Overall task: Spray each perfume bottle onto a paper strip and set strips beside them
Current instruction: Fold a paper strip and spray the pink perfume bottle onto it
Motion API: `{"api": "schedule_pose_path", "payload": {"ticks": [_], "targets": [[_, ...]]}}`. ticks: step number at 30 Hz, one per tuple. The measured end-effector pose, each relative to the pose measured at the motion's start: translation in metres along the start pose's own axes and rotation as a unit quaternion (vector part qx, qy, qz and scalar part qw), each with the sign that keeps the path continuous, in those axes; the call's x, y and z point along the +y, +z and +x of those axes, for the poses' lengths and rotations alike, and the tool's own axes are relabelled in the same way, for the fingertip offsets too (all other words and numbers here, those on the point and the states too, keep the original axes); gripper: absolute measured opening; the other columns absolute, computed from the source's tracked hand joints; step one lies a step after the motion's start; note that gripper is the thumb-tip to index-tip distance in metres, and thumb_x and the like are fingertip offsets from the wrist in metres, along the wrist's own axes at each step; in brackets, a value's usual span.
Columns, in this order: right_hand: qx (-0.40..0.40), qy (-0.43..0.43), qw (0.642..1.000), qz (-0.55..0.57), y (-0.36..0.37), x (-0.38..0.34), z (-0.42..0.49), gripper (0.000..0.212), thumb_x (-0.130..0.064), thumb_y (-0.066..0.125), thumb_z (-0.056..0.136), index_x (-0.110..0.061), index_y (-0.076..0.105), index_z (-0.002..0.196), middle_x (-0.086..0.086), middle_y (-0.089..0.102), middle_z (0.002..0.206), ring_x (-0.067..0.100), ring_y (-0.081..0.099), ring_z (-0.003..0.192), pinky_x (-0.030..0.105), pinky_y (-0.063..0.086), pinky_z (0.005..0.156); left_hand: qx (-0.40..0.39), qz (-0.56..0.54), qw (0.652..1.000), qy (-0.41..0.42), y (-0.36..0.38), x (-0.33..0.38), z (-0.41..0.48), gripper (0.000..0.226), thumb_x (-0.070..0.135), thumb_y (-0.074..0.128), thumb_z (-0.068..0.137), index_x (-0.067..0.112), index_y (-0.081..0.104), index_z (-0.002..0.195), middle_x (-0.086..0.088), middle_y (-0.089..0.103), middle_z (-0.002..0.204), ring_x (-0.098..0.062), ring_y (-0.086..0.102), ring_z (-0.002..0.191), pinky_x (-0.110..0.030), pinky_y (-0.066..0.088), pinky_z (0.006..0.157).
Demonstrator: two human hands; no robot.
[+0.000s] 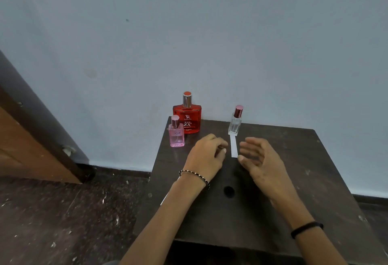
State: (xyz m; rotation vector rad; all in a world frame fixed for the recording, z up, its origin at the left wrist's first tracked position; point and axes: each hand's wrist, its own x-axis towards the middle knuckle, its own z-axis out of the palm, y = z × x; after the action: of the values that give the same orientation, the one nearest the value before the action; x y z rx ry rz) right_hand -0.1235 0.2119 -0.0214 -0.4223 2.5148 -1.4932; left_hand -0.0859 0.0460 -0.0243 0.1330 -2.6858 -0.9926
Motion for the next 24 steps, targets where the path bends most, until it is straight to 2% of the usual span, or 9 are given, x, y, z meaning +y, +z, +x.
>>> {"api": "schedule_pose_path", "payload": {"ticks": [4,8,13,16,19,22,24], "targets": [[-0.054,-0.031,0.998,-0.019,0.018,-0.018,-0.029,0.044,-0.017,0.071,0.087,-0.035,0.052,0.123,-0.018,0.063,0.116,-0.008,0.061,0.102,0.016,0.052,0.087,-0.003,0.058,0.998,-0.009,-0.019,-0.005,-0.023,0.021,0.023,0.06,0.094,0.025,0.067,0.114,0.007,0.064,0.108,-0.008,0.058,0.101,-0.029,0.054,0.086],[-0.113,-0.07,0.991,-0.032,0.043,-0.036,-0.046,0.042,-0.02,0.075,0.084,-0.036,0.056,0.118,-0.02,0.066,0.111,-0.012,0.062,0.1,0.007,0.05,0.079,-0.002,0.109,0.992,-0.063,-0.037,-0.02,-0.051,0.018,0.026,0.061,0.093,0.03,0.069,0.109,0.008,0.063,0.105,-0.01,0.055,0.102,-0.028,0.05,0.083],[-0.168,-0.123,0.974,-0.085,0.068,-0.043,-0.056,0.056,-0.026,0.081,0.079,-0.031,0.053,0.126,-0.014,0.062,0.127,-0.001,0.059,0.111,0.02,0.052,0.094,-0.029,0.117,0.987,-0.106,-0.057,-0.032,-0.065,0.019,0.021,0.066,0.09,0.031,0.071,0.105,0.004,0.061,0.104,-0.014,0.059,0.093,-0.03,0.052,0.078],[-0.204,-0.134,0.96,-0.135,0.071,-0.039,-0.056,0.068,-0.042,0.083,0.072,-0.038,0.045,0.128,-0.014,0.052,0.132,0.003,0.052,0.11,0.02,0.047,0.096,-0.038,0.084,0.988,-0.125,-0.065,-0.037,-0.065,0.017,0.02,0.071,0.087,0.028,0.074,0.101,0.004,0.063,0.104,-0.012,0.061,0.082,-0.029,0.054,0.08],[-0.236,-0.147,0.949,-0.152,0.071,-0.034,-0.056,0.079,-0.057,0.081,0.065,-0.048,0.037,0.13,-0.023,0.042,0.128,-0.001,0.044,0.111,0.02,0.042,0.097,-0.04,0.065,0.988,-0.132,-0.067,-0.041,-0.062,0.017,0.018,0.074,0.085,0.025,0.076,0.101,0.002,0.065,0.101,-0.013,0.064,0.08,-0.029,0.055,0.081],[-0.246,-0.168,0.938,-0.177,0.068,-0.031,-0.047,0.083,-0.063,0.078,0.063,-0.048,0.035,0.133,-0.022,0.041,0.132,-0.002,0.044,0.112,0.017,0.04,0.095,-0.047,0.047,0.988,-0.137,-0.068,-0.048,-0.055,0.02,0.015,0.077,0.082,0.021,0.076,0.101,0.005,0.067,0.089,-0.006,0.061,0.074,-0.013,0.05,0.071],[-0.261,-0.17,0.933,-0.181,0.065,-0.031,-0.041,0.084,-0.062,0.078,0.064,-0.046,0.037,0.134,-0.017,0.043,0.137,0.0,0.048,0.112,0.016,0.043,0.091,-0.051,0.039,0.987,-0.145,-0.07,-0.049,-0.053,0.021,0.017,0.078,0.081,0.021,0.076,0.101,0.007,0.067,0.084,-0.005,0.06,0.072,-0.01,0.047,0.069]]}}
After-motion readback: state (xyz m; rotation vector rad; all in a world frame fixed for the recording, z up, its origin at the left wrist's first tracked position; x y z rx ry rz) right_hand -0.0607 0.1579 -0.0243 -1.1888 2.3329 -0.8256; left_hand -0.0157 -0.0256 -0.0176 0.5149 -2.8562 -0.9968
